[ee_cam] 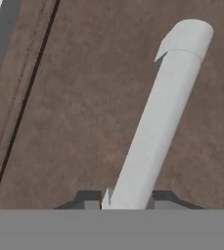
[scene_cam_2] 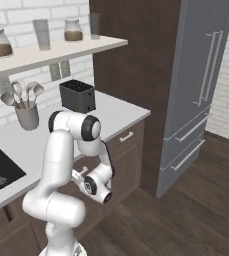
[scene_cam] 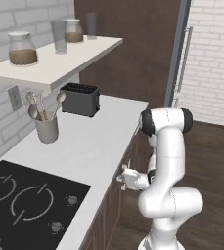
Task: Take a straw from the drawer in front and place it inside the glass cup on the dining counter.
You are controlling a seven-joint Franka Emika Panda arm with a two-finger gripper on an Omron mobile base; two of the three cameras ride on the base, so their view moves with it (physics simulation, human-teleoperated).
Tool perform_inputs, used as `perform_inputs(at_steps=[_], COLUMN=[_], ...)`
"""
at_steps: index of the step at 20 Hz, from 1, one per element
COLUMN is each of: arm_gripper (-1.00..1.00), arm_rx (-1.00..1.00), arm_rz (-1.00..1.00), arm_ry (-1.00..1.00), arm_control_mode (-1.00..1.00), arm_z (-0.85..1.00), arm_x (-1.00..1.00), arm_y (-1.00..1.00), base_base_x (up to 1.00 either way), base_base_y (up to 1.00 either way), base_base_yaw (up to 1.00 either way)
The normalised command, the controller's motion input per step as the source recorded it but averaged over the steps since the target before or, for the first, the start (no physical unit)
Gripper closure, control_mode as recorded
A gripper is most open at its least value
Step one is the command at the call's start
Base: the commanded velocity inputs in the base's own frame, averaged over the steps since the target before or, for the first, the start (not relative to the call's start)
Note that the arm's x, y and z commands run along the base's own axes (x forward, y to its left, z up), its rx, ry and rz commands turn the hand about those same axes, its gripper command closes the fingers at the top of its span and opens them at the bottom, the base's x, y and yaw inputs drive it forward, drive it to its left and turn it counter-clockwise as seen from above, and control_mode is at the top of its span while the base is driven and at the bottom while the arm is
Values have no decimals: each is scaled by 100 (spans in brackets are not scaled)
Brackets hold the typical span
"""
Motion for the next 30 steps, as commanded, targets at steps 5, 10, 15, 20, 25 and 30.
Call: perform_inputs(at_steps=[5, 10, 15, 20, 25, 30], arm_gripper=[100, 100, 100, -100, -100, -100], arm_rx=[0, 0, 0, -1, -24, -38], arm_rz=[-3, -3, -4, -3, -6, -9], arm_ry=[-1, 0, 0, 3, 12, 9], arm_control_mode=[-100, -100, -100, -100, -100, -100], arm_z=[0, 1, 4, 0, -16, 4], arm_x=[-92, -98, -84, -59, -26, -37], arm_y=[-99, -100, -100, -92, -84, -76], base_base_x=[0, 0, 0, 0, 0, 0], base_base_y=[0, 0, 0, 0, 0, 0], base_base_yaw=[0, 0, 0, 0, 0, 0])
